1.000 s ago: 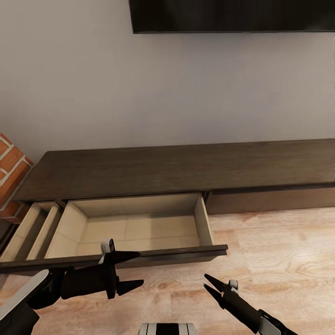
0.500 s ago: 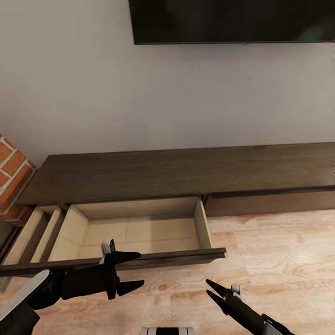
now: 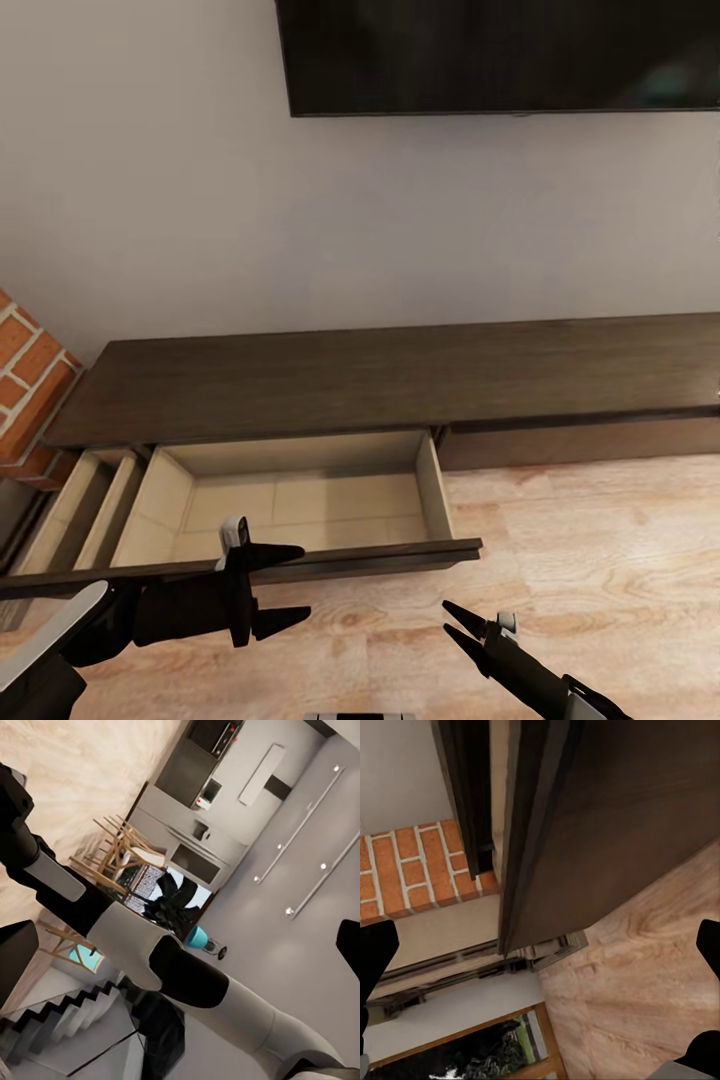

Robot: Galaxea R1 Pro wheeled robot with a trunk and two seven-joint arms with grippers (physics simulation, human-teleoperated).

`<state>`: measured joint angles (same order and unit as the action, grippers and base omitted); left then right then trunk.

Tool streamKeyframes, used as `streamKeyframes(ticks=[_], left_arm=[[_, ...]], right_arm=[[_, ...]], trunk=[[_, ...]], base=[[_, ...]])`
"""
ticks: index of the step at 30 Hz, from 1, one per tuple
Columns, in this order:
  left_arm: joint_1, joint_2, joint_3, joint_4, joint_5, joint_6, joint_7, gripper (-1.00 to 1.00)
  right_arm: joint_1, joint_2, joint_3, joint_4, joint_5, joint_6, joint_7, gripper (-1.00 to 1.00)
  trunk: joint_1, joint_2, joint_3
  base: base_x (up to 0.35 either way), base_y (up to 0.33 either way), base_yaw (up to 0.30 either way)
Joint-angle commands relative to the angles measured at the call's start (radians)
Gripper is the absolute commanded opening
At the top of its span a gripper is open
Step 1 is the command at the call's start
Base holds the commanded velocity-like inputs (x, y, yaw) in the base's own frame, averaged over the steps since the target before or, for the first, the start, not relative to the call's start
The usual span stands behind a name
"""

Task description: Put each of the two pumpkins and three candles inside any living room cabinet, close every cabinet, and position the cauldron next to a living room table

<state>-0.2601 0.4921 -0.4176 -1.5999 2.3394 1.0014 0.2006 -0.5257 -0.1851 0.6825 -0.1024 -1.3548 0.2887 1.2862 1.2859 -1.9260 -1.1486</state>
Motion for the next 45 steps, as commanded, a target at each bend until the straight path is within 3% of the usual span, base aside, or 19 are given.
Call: streamKeyframes(ticks=[1, 22, 34, 45], left_arm=[[-0.001, 0.001, -0.002, -0.001, 0.01, 0.0, 0.01, 1.0], [-0.001, -0.001, -0.001, 0.004, 0.009, -0.001, 0.013, 1.0], [-0.001, -0.001, -0.001, 0.017, 0.004, -0.001, 0.013, 1.0], [-0.001, -0.002, 0.0, 0.026, 0.0, -0.001, 0.013, 1.0]], right_arm=[[0.0, -0.001, 0.009, 0.0, -0.01, 0.01, 0.002, 1.0], [0.0, 0.001, 0.009, 0.0, -0.01, -0.022, -0.021, 1.0], [0.0, 0.006, 0.009, 0.0, -0.009, -0.046, -0.033, 1.0], [0.0, 0.006, 0.009, 0.0, -0.009, -0.048, -0.059, 1.0]], trunk=[[-0.004, 0.007, 0.003], [-0.085, 0.154, 0.068], [-0.085, 0.154, 0.068], [-0.085, 0.154, 0.068]], base=[[0.0, 0.0, 0.0], [-0.068, 0.014, 0.0], [-0.01, 0.001, 0.0], [-0.251, -0.12, 0.093]])
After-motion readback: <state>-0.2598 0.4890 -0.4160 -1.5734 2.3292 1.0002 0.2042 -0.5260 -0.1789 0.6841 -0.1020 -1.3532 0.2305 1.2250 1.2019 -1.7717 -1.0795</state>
